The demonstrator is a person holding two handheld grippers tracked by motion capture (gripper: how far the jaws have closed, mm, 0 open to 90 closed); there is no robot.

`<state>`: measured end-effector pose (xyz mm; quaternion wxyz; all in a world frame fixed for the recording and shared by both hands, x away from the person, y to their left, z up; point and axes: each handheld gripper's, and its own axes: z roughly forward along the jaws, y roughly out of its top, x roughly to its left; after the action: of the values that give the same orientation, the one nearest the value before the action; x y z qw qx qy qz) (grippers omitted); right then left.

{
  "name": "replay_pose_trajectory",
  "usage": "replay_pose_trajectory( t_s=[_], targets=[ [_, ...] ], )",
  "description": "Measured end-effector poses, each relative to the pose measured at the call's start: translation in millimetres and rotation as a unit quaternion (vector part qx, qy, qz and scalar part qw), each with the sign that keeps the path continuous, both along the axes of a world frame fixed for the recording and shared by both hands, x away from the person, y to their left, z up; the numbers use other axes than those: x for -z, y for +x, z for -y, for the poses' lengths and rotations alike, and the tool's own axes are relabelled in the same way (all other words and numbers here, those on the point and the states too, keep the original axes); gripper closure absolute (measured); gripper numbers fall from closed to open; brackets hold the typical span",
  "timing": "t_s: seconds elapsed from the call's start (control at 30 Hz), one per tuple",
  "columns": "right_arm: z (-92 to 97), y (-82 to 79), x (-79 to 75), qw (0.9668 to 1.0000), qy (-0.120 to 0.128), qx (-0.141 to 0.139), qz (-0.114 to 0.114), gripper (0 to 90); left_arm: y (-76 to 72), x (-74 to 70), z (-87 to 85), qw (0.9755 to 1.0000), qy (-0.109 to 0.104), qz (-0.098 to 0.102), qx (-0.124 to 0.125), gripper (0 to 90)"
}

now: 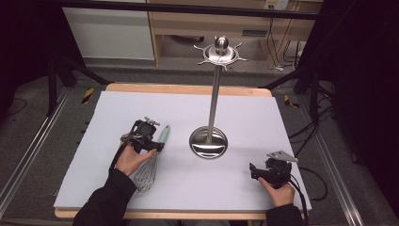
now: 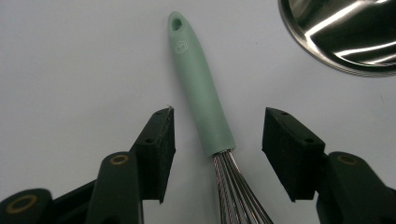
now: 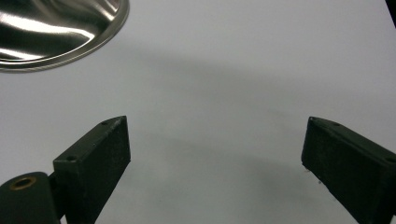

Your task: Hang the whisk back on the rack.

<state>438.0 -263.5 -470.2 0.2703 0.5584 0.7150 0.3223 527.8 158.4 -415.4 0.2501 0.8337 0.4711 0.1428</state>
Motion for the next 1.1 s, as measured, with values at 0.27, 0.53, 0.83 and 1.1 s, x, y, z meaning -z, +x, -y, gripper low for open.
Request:
replay_pose_trajectory(
  t_s=[0.27, 0.53, 0.83, 1.1],
  targets=[
    [-0.2, 0.4, 0.4, 1.0000, 0.000, -0.002, -0.003, 8.6, 8.8, 9.5, 0.5, 0.9996, 0.004, -0.028, 0.002, 48.0],
    [-0.4, 0.8, 0.6, 1.0000, 0.001, -0.001, -0.005, 8.6, 13.8, 17.1, 0.6, 0.9989, 0.005, -0.047, -0.004, 51.6],
    [-0.7, 0.8, 0.7, 1.0000, 0.004, -0.001, -0.007, 8.5, 18.2, 25.7, 1.2, 0.9974, 0.006, -0.071, -0.008, 54.9],
    [-0.6, 1.0, 0.9, 1.0000, 0.003, -0.002, -0.007, 8.5, 21.8, 30.7, 3.2, 0.9961, 0.010, -0.087, -0.006, 60.8]
  ],
)
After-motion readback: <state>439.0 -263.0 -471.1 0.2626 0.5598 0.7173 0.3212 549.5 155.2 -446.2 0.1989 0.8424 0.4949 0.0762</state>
